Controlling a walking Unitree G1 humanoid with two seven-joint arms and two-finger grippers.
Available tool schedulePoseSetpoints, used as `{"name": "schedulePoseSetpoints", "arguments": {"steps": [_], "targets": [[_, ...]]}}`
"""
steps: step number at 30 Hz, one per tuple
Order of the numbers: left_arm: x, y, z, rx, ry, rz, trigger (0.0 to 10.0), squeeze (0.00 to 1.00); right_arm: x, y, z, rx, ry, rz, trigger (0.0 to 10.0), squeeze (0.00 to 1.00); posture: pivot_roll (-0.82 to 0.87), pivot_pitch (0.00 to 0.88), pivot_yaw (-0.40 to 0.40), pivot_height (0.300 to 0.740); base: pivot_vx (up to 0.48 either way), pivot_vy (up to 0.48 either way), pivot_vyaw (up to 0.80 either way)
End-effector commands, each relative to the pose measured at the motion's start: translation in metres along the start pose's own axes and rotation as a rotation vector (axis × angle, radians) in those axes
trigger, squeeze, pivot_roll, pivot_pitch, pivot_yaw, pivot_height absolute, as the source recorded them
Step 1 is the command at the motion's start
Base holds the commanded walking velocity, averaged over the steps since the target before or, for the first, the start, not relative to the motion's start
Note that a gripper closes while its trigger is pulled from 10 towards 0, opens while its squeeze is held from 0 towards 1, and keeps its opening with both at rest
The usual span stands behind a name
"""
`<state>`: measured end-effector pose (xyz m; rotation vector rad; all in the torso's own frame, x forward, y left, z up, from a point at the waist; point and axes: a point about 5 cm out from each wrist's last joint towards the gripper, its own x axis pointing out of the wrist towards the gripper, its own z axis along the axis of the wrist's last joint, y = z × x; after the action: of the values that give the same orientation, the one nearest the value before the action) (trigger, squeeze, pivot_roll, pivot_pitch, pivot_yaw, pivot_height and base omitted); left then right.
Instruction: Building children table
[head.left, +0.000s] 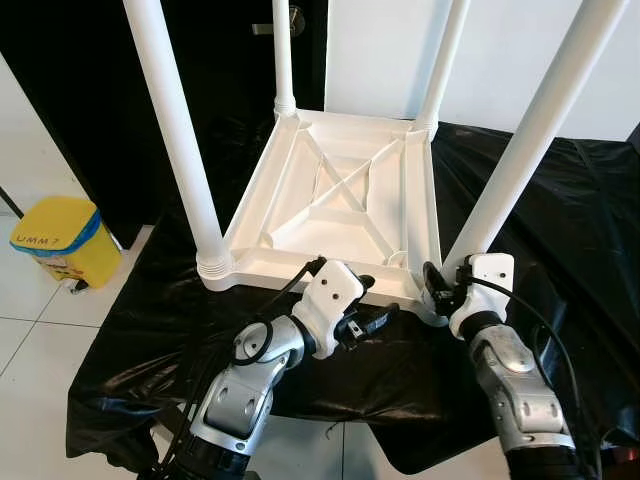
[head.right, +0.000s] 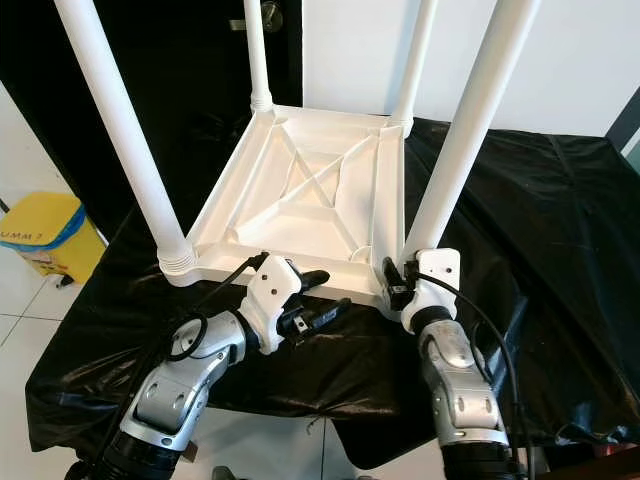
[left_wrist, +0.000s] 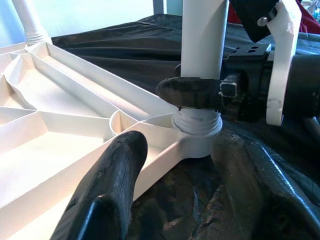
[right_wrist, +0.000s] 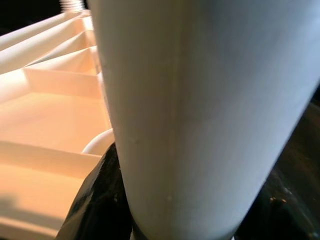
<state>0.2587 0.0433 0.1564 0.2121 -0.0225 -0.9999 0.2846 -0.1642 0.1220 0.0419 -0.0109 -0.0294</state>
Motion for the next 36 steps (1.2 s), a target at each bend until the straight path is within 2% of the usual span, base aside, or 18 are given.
{"name": "schedulePoseSetpoints", "arguments": {"steps": [1,5,8,24,25,36], "targets": [[0.0,0.002,0.001,0.004,-0.005,0.084,10.0,0.0,-0.004,-0.006,-0.014,-0.002,0.071,-0.065,10.0,0.0,-0.01,0.037,-0.044,0.74,0.0,0.0,0.0],[0.0,0.002,0.001,0.012,0.0,0.085,10.0,0.0,-0.008,0.002,-0.014,0.007,0.074,-0.141,10.0,0.0,0.0,0.036,-0.045,0.74,0.0,0.0,0.0],[0.0,0.001,0.002,0.011,-0.001,0.084,10.0,0.0,-0.01,0.008,-0.014,0.016,0.08,-0.136,10.0,0.0,0.0,0.041,-0.044,0.74,0.0,0.0,0.0],[0.001,0.003,0.004,0.013,-0.006,0.089,10.0,0.0,-0.009,0.014,-0.01,0.002,0.062,-0.138,10.0,0.0,0.0,0.051,-0.052,0.74,0.0,0.0,0.0],[0.001,0.003,0.004,0.012,-0.006,0.092,10.0,0.0,-0.009,0.014,-0.008,-0.005,0.055,-0.135,10.0,1.0,0.0,0.054,-0.053,0.74,0.0,0.0,0.0],[0.001,0.006,0.004,0.013,-0.007,0.107,10.0,0.0,-0.005,0.006,0.0,-0.07,-0.001,-0.065,10.0,1.0,0.0,0.054,-0.057,0.74,0.0,0.0,0.0]]}}
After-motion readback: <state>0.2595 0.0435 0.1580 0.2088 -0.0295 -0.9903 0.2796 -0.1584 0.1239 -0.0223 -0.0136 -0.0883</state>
